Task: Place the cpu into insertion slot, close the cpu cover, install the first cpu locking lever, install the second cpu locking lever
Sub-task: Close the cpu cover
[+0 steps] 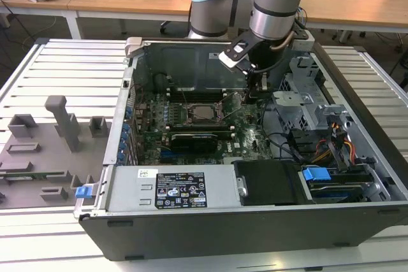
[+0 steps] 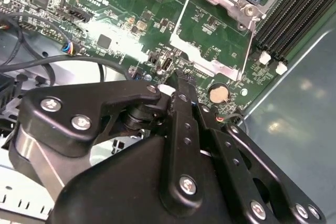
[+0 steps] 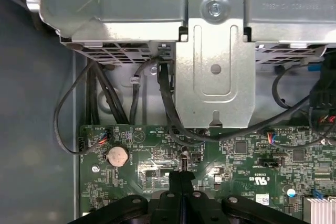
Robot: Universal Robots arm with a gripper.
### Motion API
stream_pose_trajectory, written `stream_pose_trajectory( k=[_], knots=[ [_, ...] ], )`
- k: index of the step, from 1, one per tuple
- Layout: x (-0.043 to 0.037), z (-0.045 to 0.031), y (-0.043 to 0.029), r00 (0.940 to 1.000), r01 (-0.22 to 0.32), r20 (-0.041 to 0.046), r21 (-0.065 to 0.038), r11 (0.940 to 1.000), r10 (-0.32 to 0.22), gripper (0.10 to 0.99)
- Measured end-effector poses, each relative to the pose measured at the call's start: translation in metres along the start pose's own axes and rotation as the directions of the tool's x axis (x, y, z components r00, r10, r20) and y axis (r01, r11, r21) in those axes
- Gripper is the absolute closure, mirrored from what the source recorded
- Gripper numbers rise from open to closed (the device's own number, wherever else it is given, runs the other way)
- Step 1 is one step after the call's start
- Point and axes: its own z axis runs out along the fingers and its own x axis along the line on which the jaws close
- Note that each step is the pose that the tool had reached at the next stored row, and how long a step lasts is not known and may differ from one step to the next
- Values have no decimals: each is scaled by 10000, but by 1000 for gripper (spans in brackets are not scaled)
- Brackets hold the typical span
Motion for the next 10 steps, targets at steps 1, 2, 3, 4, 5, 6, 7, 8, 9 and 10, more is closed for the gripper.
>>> stream_pose_trajectory(
  k=[1, 2, 3, 4, 5, 6, 7, 8, 9, 10],
  knots=[
    [10, 11, 0, 10000, 0, -3, 3, 10000, 0, 980],
    [20, 21, -1, 10000, -1, -5, 6, 10000, 1, 980],
    [32, 31, -1, 10000, -2, -6, 8, 10000, 2, 980],
    [43, 40, -1, 10000, -2, -8, 12, 10000, 2, 980],
    [54, 49, -2, 10000, -1, -6, 17, 10000, 1, 980],
    [60, 53, -3, 10000, -1, -7, 25, 10000, 1, 980],
    [60, 53, -3, 10000, -1, -6, 25, 10000, 1, 980],
    [60, 54, -3, 10000, -1, -6, 25, 10000, 1, 980],
    [60, 53, -3, 10000, -1, -5, 33, 10000, 1, 980],
    [61, 55, -2, 10000, -1, -11, 99, 10000, 1, 980]
  ],
)
